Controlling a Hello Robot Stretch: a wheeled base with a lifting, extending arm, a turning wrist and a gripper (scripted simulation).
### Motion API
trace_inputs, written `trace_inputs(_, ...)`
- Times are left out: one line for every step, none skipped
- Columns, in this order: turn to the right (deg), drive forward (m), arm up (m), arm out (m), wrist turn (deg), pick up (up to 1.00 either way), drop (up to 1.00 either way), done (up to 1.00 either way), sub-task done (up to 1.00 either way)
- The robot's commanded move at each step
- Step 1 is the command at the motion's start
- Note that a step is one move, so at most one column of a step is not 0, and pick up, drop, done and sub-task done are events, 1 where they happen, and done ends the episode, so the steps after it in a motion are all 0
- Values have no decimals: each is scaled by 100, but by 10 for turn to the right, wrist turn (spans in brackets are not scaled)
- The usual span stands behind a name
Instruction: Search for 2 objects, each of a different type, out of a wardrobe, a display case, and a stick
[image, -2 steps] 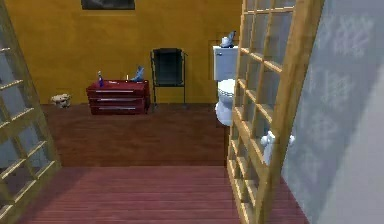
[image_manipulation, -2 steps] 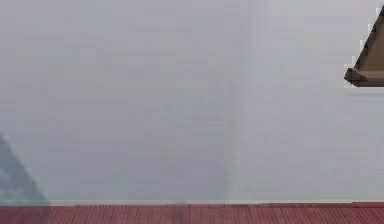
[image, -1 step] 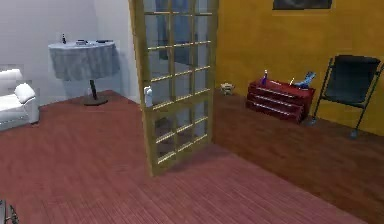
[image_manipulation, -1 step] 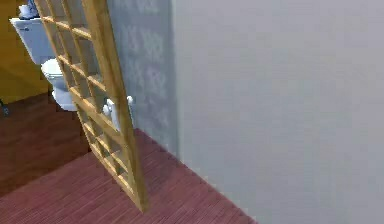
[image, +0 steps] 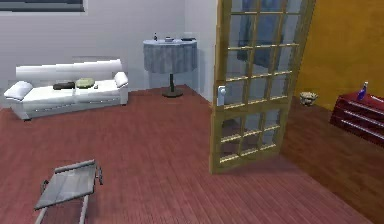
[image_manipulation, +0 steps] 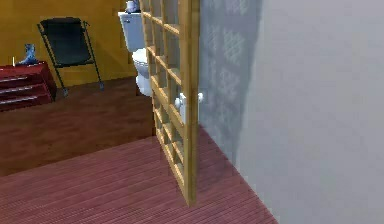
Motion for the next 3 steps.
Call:
trace_inputs(0, 100, 0, 0, 0, 0, 0, 0, 0)
trace_inputs(0, 10, 0, 0, 0, 0, 0, 0, 0)
trace_inputs(450, 0, 0, 0, 0, 0, 0, 0, 0)
